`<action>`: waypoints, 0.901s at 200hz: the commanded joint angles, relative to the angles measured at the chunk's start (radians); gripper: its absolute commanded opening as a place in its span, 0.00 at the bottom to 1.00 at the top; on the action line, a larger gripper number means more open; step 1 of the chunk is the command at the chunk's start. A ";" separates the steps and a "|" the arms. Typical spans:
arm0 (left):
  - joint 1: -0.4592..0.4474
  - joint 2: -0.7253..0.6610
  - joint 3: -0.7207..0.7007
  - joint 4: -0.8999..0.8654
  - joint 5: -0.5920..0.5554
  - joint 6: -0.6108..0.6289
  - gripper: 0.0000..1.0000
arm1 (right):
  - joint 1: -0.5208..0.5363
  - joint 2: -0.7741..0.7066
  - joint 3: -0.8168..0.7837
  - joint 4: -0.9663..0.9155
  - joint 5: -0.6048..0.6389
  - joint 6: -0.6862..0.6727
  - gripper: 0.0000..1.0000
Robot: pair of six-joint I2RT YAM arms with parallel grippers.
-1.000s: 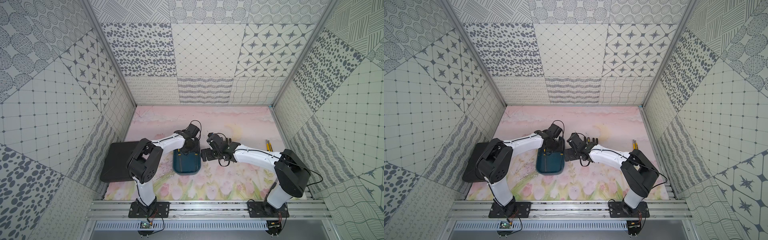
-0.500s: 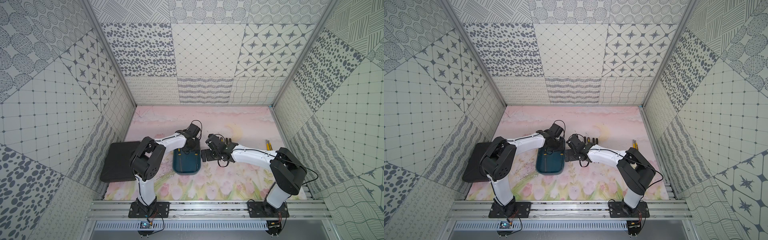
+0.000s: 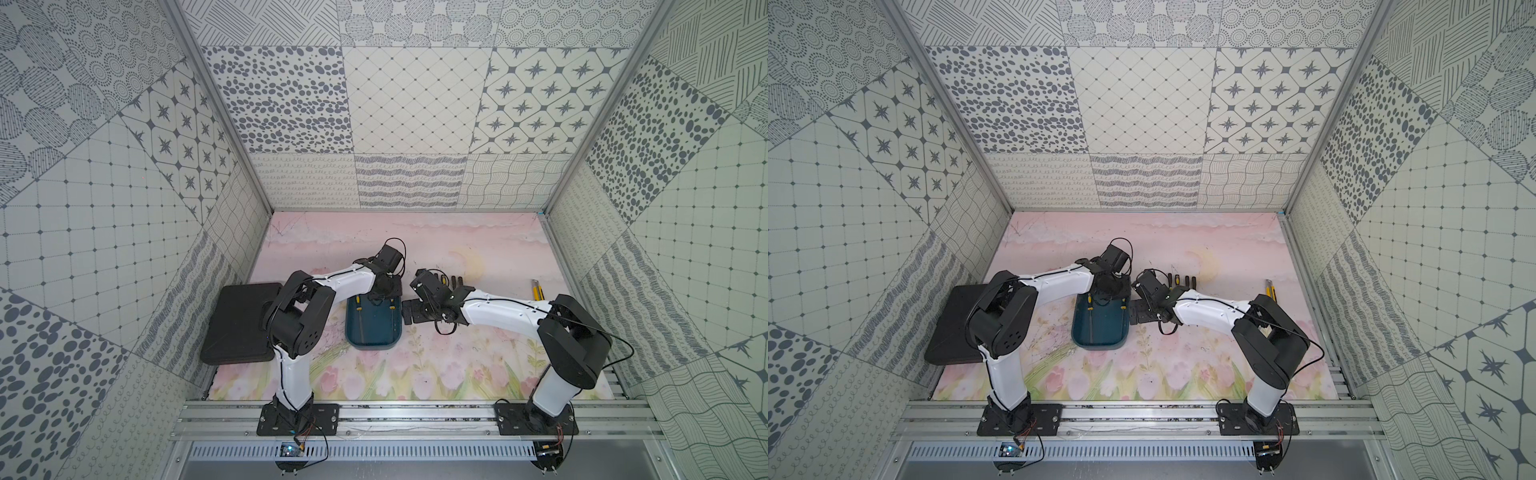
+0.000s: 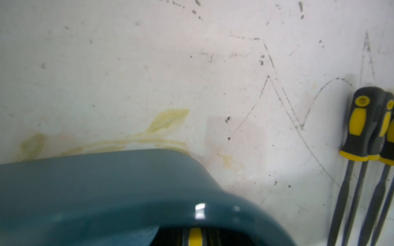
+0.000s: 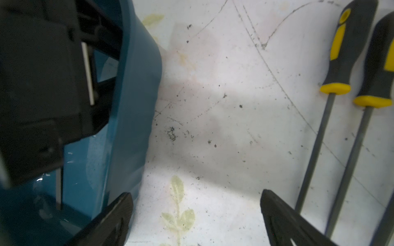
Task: Take the file tool out of the storage box
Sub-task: Pick up the file tool from the storage box.
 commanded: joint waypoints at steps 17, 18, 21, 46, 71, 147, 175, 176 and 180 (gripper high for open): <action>0.000 0.026 0.001 -0.114 -0.003 -0.006 0.09 | 0.008 0.008 0.031 0.024 0.012 0.006 0.98; -0.001 0.026 0.001 -0.114 -0.003 -0.006 0.09 | 0.008 0.008 0.032 0.023 0.011 0.007 0.98; -0.001 0.025 0.000 -0.115 -0.004 -0.005 0.09 | 0.008 0.008 0.033 0.023 0.012 0.007 0.98; -0.001 0.007 -0.014 -0.111 -0.007 -0.003 0.08 | 0.010 0.008 0.035 0.022 0.012 0.007 0.98; -0.001 -0.032 -0.037 -0.100 -0.008 -0.004 0.05 | 0.008 0.001 0.035 0.017 0.016 0.005 0.99; 0.002 -0.230 -0.088 -0.124 -0.019 -0.008 0.04 | 0.010 -0.124 -0.014 0.008 -0.006 0.001 0.98; 0.012 -0.326 -0.115 -0.127 0.002 -0.018 0.04 | 0.011 -0.244 -0.069 0.046 -0.089 0.002 0.98; 0.012 -0.331 -0.116 -0.126 0.003 -0.019 0.04 | 0.012 -0.247 -0.070 0.046 -0.094 0.003 0.98; 0.013 -0.344 -0.121 -0.126 0.005 -0.022 0.04 | 0.012 -0.263 -0.072 0.047 -0.113 0.006 0.97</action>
